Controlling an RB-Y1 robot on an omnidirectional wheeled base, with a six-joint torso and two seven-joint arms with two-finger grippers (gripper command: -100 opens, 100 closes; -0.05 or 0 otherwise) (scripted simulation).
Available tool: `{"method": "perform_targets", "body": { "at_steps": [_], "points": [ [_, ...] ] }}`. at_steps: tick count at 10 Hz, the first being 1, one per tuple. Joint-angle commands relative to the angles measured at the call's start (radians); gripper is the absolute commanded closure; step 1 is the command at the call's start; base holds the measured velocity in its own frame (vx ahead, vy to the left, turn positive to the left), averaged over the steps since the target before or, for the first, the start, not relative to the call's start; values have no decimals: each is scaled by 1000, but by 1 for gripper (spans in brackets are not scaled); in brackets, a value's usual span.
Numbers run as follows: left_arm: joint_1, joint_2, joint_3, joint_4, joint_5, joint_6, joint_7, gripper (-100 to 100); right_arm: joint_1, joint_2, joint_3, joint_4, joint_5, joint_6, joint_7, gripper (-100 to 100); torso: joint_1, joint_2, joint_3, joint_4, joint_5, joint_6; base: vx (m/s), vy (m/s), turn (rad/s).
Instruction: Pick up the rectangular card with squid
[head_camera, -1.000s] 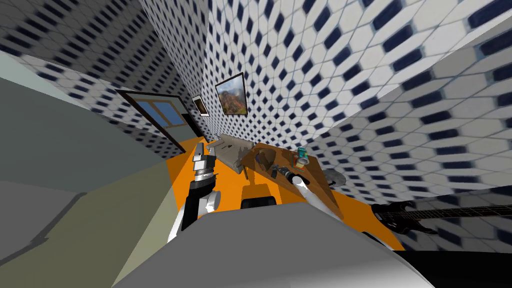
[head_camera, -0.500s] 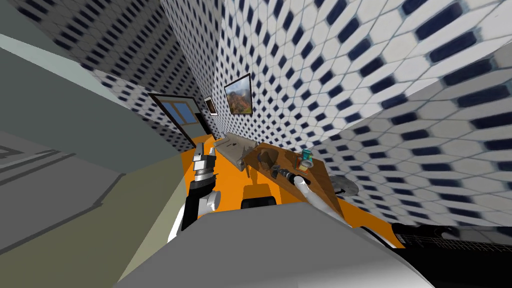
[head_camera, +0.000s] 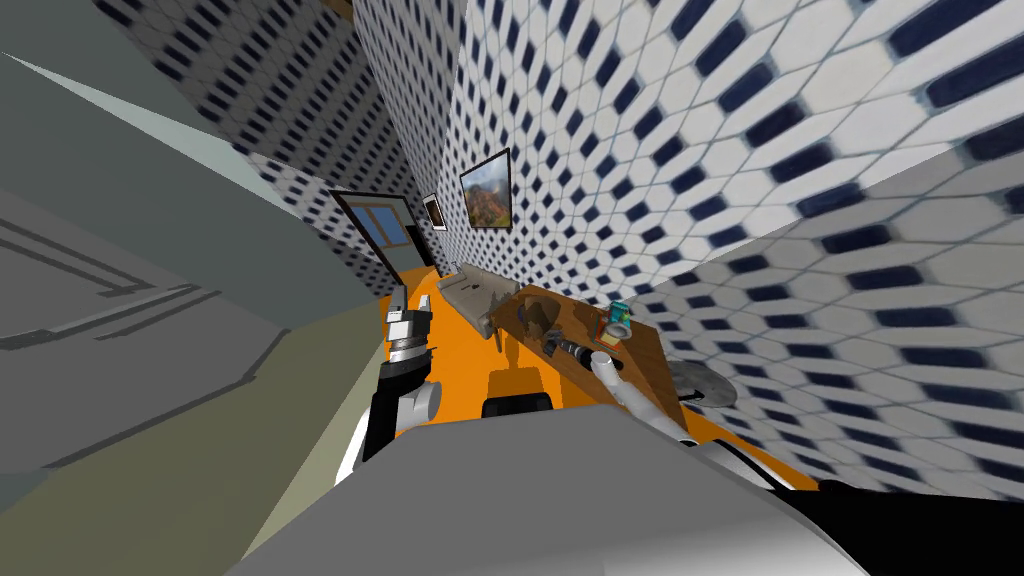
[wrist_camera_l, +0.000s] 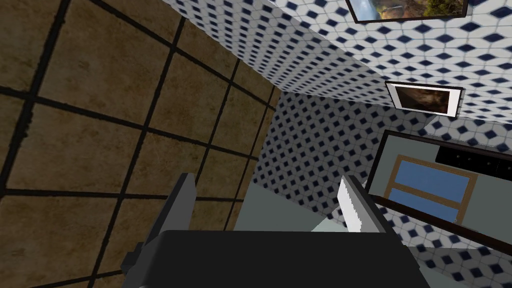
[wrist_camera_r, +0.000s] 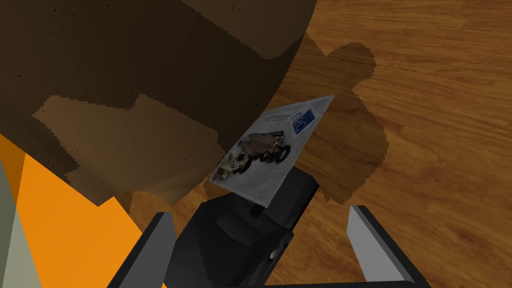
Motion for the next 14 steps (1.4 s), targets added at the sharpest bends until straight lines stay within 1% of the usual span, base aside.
{"method": "perform_targets", "body": {
  "at_steps": [1,2,3,4,5,6,7,8,9,10,11,12,13,14],
  "points": [
    [0,0,0,0,0,0,0,0,-11,-7,4,36,-50,19,-22,-100,0,0,0,0,0,0,-53,-69,221],
    [0,0,0,0,0,0,0,0,-35,-22,8,71,-80,55,-55,-100,0,0,0,0,0,1,-64,-85,323],
    [0,0,0,0,0,0,0,0,-35,-22,8,98,-108,55,-55,-100,-2,1,0,0,0,0,-66,-75,163],
    [0,0,0,0,0,0,0,0,-35,-22,8,98,-130,55,-55,-100,-1,1,1,0,0,1,-33,-29,-30],
    [0,0,0,0,0,0,0,0,-58,-35,13,140,-163,89,-89,-100,1,-1,0,0,0,2,-50,-44,282],
    [0,0,0,0,0,0,0,0,-58,-35,13,158,-191,89,-89,-100,1,0,0,0,0,0,-54,-61,203],
    [0,0,0,0,0,0,0,0,-80,-47,18,195,-223,123,-121,-100,0,0,0,0,0,1,-65,-86,335],
    [0,0,0,0,0,0,0,0,-80,-47,18,216,-254,123,-121,-100,-2,0,0,0,0,0,-66,-76,164],
    [0,0,0,0,0,0,0,0,-80,-47,18,216,-267,123,-121,-100,-1,1,0,0,-1,2,-32,-25,-28],
    [0,0,0,0,0,0,0,0,-102,-59,22,260,-306,156,-152,-100,1,-1,0,0,0,2,-50,-30,310],
    [0,0,0,0,0,0,0,0,-102,-59,22,273,-332,156,-152,-100,1,-1,0,0,0,0,-53,-52,176],
    [0,0,0,0,0,0,0,0,-122,-70,26,311,-364,188,-182,-100,0,-1,0,0,0,2,-81,-68,272],
    [0,0,0,0,0,0,0,0,-122,-70,26,328,-394,188,-182,-100,-1,1,0,0,0,1,-67,-61,163],
    [0,0,0,0,0,0,0,0,-142,-80,30,366,-425,218,-211,-100,-1,0,0,0,0,2,-60,-69,233]
  ]
}}
